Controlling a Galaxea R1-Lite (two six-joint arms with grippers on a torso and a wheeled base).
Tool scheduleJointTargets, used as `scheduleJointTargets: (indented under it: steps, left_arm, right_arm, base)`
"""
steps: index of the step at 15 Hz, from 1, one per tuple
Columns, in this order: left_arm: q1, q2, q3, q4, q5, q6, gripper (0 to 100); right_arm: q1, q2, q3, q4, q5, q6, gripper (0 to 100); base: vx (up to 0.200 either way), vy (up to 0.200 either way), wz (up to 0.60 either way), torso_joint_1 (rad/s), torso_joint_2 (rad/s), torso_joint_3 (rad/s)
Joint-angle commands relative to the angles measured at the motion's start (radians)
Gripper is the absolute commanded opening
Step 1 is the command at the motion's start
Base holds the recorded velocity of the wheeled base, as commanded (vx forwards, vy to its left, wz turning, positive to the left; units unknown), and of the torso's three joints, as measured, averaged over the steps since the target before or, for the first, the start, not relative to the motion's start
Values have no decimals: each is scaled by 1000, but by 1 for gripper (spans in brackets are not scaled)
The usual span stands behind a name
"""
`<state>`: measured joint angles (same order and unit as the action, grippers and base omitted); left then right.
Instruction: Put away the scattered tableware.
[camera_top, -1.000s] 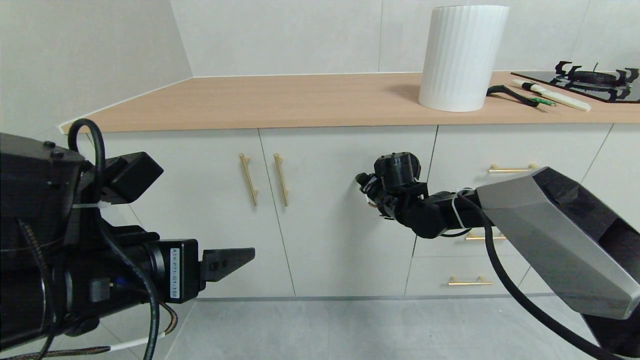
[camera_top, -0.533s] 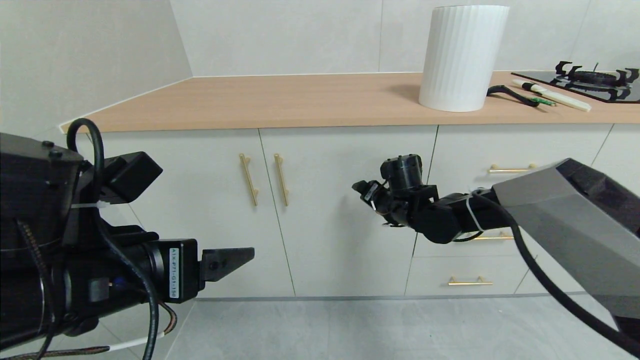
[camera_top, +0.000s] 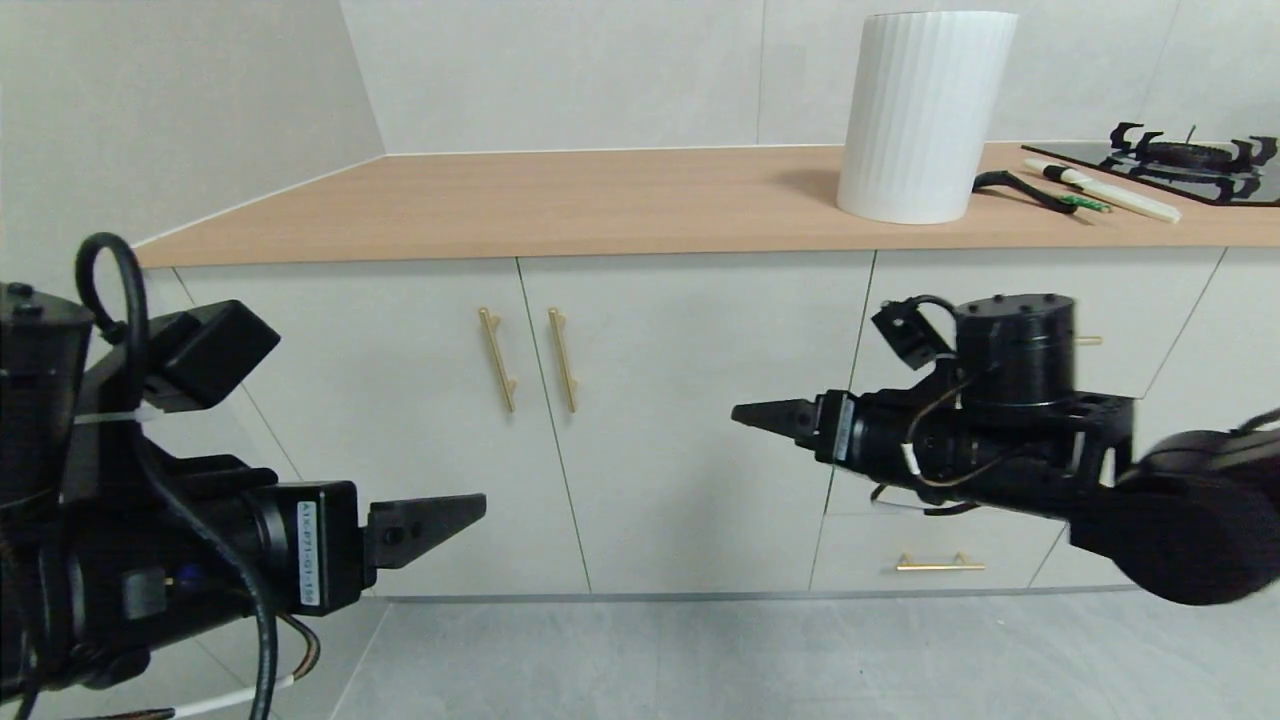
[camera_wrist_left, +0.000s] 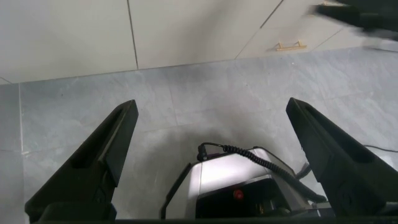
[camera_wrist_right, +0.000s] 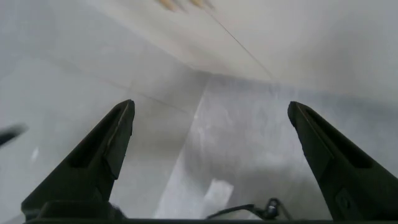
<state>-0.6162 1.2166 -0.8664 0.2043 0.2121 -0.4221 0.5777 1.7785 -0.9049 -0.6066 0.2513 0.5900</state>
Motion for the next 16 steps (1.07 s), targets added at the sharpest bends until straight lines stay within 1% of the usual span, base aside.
scheduleJointTargets:
  steps: [1,3,4,5,6,7,8,9,10,11,12,13,14,15,16]
  left_arm:
    - [44,-91,30,1,0,-1,100]
    - [118,-203,83,1,0,-1,100]
    - [142,-270,106,1,0,-1,100]
    - [151,-315,118,3,0,-1,100]
    - [191,-440,144,11,1,2,100]
    - [233,-517,162,24,0,11,100]
    - [269,-611,187,47,1,59,100]
    - [291,-701,210,72,1,111,100]
    - [312,-805,225,101,1,174,100]
    - [317,-824,225,110,1,184,100]
    - [372,-953,224,179,1,229,100]
    - [397,-994,225,199,0,240,100]
    - [409,-1039,228,215,0,252,100]
    - [426,-1097,236,238,0,270,100]
    - [435,-1120,241,251,3,281,100]
  right_arm:
    - [-4,-360,205,2,-26,-104,100]
    - [-12,-557,302,94,-125,-151,100]
    - [-13,-646,333,131,-167,-168,100]
    - [-13,-699,351,153,-187,-171,100]
    - [-13,-852,385,231,-256,-180,100]
    - [-16,-946,391,294,-302,-205,100]
    - [-16,-1061,394,390,-353,-237,100]
    - [-25,-1157,393,482,-382,-256,100]
    - [-98,-1245,391,565,-388,-262,100]
    - [-117,-1260,393,579,-388,-262,100]
    - [-259,-1366,394,653,-385,-266,100]
    - [-277,-1427,393,679,-385,-294,100]
    - [-297,-1490,393,708,-389,-354,100]
    - [-338,-1553,394,742,-391,-417,100]
    - [-368,-1582,394,763,-389,-446,100]
  base:
    - [0,0,0,0,0,0]
    - [0,0,0,0,0,0]
    - [0,0,0,0,0,0]
    - [0,0,0,0,0,0]
    - [0,0,0,0,0,0]
    - [0,0,0,0,0,0]
    - [0,0,0,0,0,0]
    - [0,0,0,0,0,0]
    - [0,0,0,0,0,0]
    - [0,0,0,0,0,0]
    - [0,0,0,0,0,0]
    - [0,0,0,0,0,0]
    - [0,0,0,0,0,0]
    - [0,0,0,0,0,0]
    - [0,0,0,0,0,0]
